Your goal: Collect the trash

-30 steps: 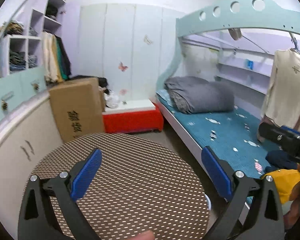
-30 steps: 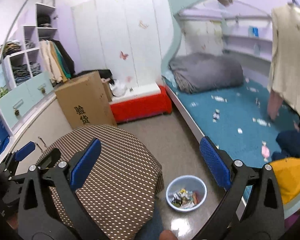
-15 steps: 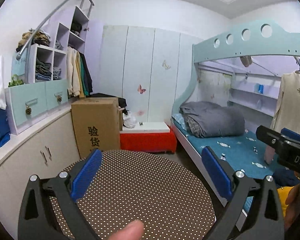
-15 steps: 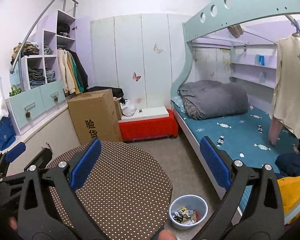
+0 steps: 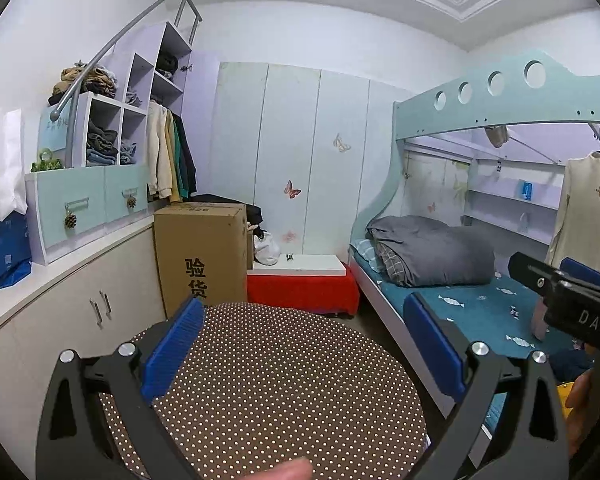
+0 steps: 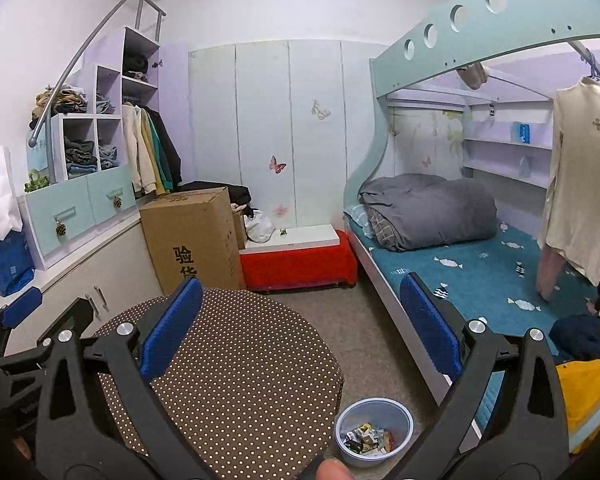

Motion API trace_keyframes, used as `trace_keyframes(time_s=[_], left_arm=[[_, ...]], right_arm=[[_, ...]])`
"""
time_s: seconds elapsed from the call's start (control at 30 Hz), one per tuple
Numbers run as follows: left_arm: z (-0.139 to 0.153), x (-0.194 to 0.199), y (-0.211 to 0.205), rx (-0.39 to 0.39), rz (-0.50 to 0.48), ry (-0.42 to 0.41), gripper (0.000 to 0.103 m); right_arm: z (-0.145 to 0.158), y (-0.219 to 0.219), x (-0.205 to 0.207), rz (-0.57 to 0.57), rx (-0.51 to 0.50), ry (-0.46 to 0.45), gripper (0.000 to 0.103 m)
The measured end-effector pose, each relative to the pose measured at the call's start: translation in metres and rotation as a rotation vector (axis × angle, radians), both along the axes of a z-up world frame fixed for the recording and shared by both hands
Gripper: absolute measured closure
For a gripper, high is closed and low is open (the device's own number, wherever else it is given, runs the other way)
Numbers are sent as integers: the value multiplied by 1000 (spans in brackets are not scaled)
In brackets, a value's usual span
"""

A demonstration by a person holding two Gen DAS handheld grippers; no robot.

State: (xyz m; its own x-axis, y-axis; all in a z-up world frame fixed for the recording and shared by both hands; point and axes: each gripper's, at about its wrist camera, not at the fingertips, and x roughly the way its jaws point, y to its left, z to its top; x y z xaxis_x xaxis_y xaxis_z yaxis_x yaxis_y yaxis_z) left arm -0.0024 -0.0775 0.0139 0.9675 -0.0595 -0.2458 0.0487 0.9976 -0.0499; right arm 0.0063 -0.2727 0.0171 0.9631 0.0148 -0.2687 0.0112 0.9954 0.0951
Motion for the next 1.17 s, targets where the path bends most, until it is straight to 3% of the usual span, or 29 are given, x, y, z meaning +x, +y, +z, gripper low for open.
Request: trace_keyframes(time_s=[1.17], left_arm=[[5,-2,6,12,7,-17,5]], right_arm=[[4,3,-8,13,2,-11,6]])
